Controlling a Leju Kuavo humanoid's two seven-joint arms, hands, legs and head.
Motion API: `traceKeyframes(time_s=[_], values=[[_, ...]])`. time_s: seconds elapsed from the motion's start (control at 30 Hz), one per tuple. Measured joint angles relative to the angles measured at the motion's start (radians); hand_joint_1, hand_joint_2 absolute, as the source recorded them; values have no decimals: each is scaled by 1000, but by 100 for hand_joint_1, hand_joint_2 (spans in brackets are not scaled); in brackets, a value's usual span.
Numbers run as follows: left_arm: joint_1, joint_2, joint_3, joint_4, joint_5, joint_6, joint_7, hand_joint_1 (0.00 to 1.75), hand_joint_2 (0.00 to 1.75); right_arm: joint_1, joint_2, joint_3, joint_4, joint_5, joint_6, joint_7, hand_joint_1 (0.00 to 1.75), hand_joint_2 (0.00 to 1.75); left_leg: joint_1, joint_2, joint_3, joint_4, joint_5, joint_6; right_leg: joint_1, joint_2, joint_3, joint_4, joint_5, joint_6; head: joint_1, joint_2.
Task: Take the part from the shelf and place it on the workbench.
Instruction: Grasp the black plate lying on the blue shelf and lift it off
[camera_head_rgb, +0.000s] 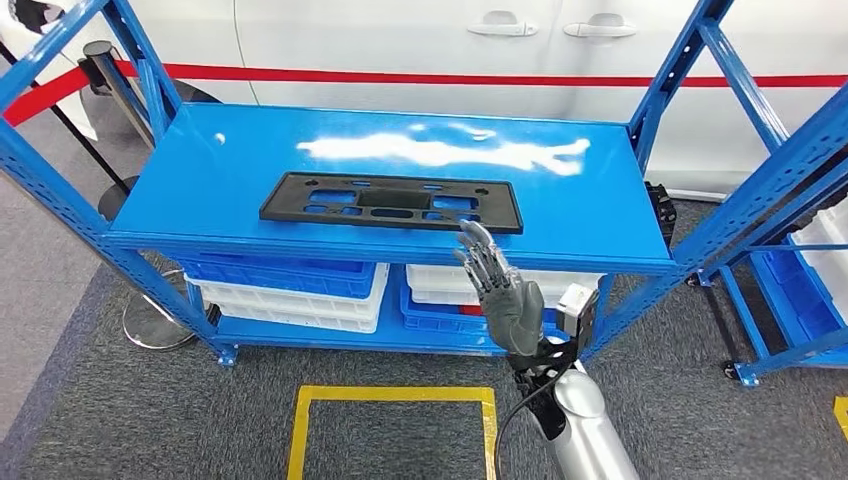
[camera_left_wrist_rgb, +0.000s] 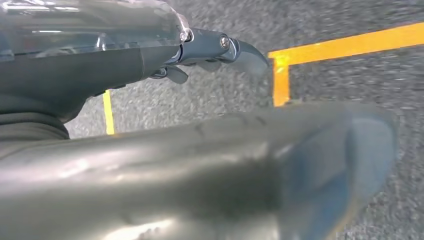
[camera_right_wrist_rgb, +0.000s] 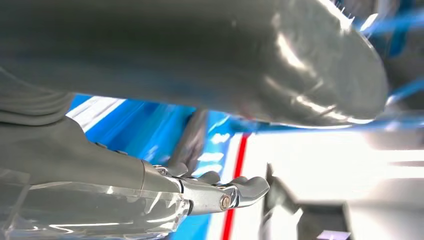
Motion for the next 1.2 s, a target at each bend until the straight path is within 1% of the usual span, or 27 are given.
traceKeyframes(time_s=[0.03, 0.07, 0.1, 0.17, 0.2, 0.23, 0.27, 0.37, 0.43, 0.5, 0.53, 0.57, 0.6, 0.63, 0.67, 0.7, 0.73, 0.77, 0.8, 0.87, 0.93, 1.0, 1.03, 1.07, 1.1, 1.13, 1.2], values=[[-1, -2, 2, 1, -7, 1, 0, 0, 0, 2, 0, 24, -24, -13, 3, -4, 0, 0, -3, -3, 14, -1, -10, 2, 3, 0, -28, 1, -22, -4, 0, 0], [-1, -3, 5, 2, -14, 2, 1, 0, 0, 2, 0, 47, -47, -26, 6, -8, 0, 0, -6, -5, 28, -1, -21, 3, 8, 0, -43, -24, -16, -11, 0, 0], [-1, -5, 7, 3, -21, 3, 2, 0, 0, 2, 0, 71, -71, -40, 9, -12, 0, 0, -11, -6, 43, -2, -32, 4, 14, 0, -48, -72, 24, -21, 0, 0], [1, -12, 12, 8, -37, 7, 3, 0, 0, 2, 0, 120, -117, -69, 16, -20, 0, 0, -16, -8, 64, -3, -53, 4, 31, 4, -43, -189, 161, -51, -2, 0], [0, -17, 14, 10, -45, 9, 3, 0, 0, 2, 0, 144, -138, -82, 20, -24, 0, 0, -18, -9, 70, -3, -61, 1, 39, 7, -40, -229, 214, -62, -3, 0], [-2, -20, 16, 12, -53, 11, 4, 0, 0, 2, 0, 167, -160, -96, 24, -27, 0, 0, -17, -10, 73, -3, -66, -3, 44, 11, -40, -251, 244, -70, -4, 0], [-4, -22, 18, 14, -61, 12, 5, 0, 0, 2, 0, 188, -180, -110, 27, -31, 0, 0, -18, -10, 78, -3, -68, -9, 46, 14, -39, -258, 247, -74, -6, 0], [-9, -21, 20, 14, -81, 18, 7, 0, 0, -2, 2, 238, -235, -147, 38, -39, 0, 0, -18, -5, 72, 30, -80, -26, 33, 15, -8, -284, 247, -81, -6, 0], [-12, -21, 22, 14, -86, 19, 8, 0, 0, -2, 2, 260, -254, -156, 43, -42, 0, 0, -11, -1, 20, 134, -123, -41, 24, 16, 9, -294, 243, -83, -9, 0], [-13, -21, 23, 14, -88, 20, 8, 0, 0, 0, 2, 276, -264, -159, 46, -42, 0, 0, 2, 0, -57, 250, -171, -56, 18, 18, 12, -294, 237, -80, -10, 0], [-12, -21, 24, 14, -90, 21, 9, 0, 0, 1, 2, 281, -267, -160, 47, -42, 0, 0, 9, 1, -81, 273, -174, -63, 15, 22, 14, -293, 234, -76, -10, 0], [-12, -21, 25, 14, -92, 22, 10, 0, 0, 1, 2, 286, -269, -161, 47, -42, 0, 0, 15, 2, -88, 261, -155, -70, 11, 26, 17, -291, 230, -71, -10, 0], [-12, -20, 25, 14, -94, 24, 11, 0, 0, 1, 2, 290, -272, -162, 48, -42, 0, 0, 21, 2, -77, 213, -115, -76, 6, 32, 20, -287, 226, -65, -10, 0], [-12, -20, 25, 14, -96, 25, 12, 0, 0, 0, 2, 293, -275, -163, 49, -42, 0, 0, 27, -1, -54, 143, -67, -83, 2, 37, 23, -284, 221, -58, -10, 0], [-12, -20, 25, 15, -98, 24, 12, 0, 0, -1, 2, 295, -277, -164, 49, -42, 0, 0, 30, -8, -32, 77, -40, -88, -1, 42, 24, -280, 215, -50, -10, 0], [-14, -20, 25, 15, -100, 23, 12, 0, 0, -2, 2, 297, -279, -165, 48, -42, 0, 0, 31, -15, -17, 31, -34, -84, -2, 47, 23, -277, 208, -42, -10, 0], [-15, -20, 25, 15, -103, 21, 12, 0, 0, -3, 2, 298, -282, -166, 46, -41, 0, 0, 29, -21, -9, 7, -43, -77, -2, 52, 22, -279, 201, -33, -10, 0], [-15, -20, 25, 15, -106, 19, 11, 0, 0, -3, 2, 299, -285, -167, 43, -41, 0, 0, 27, -22, -6, 0, -59, -65, -1, 56, 23, -277, 201, -24, -10, 0], [-16, -19, 25, 15, -109, 17, 11, 0, 0, -3, 2, 300, -288, -167, 39, -40, 0, 0, 26, -19, 1, -2, -59, -51, -2, 58, 26, -277, 200, -16, -9, 0], [-14, -19, 25, 15, -113, 14, 10, 0, 0, -1, 1, 301, -295, -166, 30, -39, 0, 0, 26, -9, 25, -8, -46, -32, -3, 42, 27, -249, 195, -6, -8, 0], [-15, -19, 25, 15, -116, 11, 9, 0, 0, 0, -1, 302, -298, -166, 24, -42, 0, 0, 22, 0, 49, -7, -50, -21, -3, 18, -20, -156, 158, 0, -7, 0], [-16, -19, 25, 15, -116, 10, 9, 0, 0, 4, -3, 302, -299, -166, 21, -45, 0, 0, 17, 5, 69, -7, -67, -18, -2, 9, -108, -31, 115, 3, -7, 0], [-16, -19, 25, 15, -116, 10, 9, 0, 0, 7, -5, 303, -300, -165, 20, -46, 0, 0, 15, 6, 81, -7, -78, -17, -1, 8, -143, 4, 100, 2, -7, 0], [-16, -19, 25, 15, -116, 10, 9, 0, 0, 10, -6, 303, -300, -165, 20, -46, 0, 0, 13, 6, 96, -7, -90, -16, 2, 8, -161, 2, 96, -2, -7, 0], [-15, -19, 25, 15, -116, 10, 9, 0, 0, 11, -8, 303, -300, -165, 19, -47, 0, 0, 11, 6, 115, -8, -104, -16, 6, 7, -163, -33, 108, -10, -7, 0], [-14, -19, 25, 15, -116, 10, 9, 0, 0, 12, -9, 303, -300, -165, 19, -47, 0, 0, 9, 6, 132, -9, -119, -16, 12, 7, -153, -93, 143, -21, -7, 0], [-12, -23, 25, 18, -114, 10, 7, 0, 0, 15, -12, 303, -299, -165, 20, -47, 0, 0, 7, 5, 164, -16, -148, -19, 28, 10, -133, -203, 262, -48, -12, 0]])
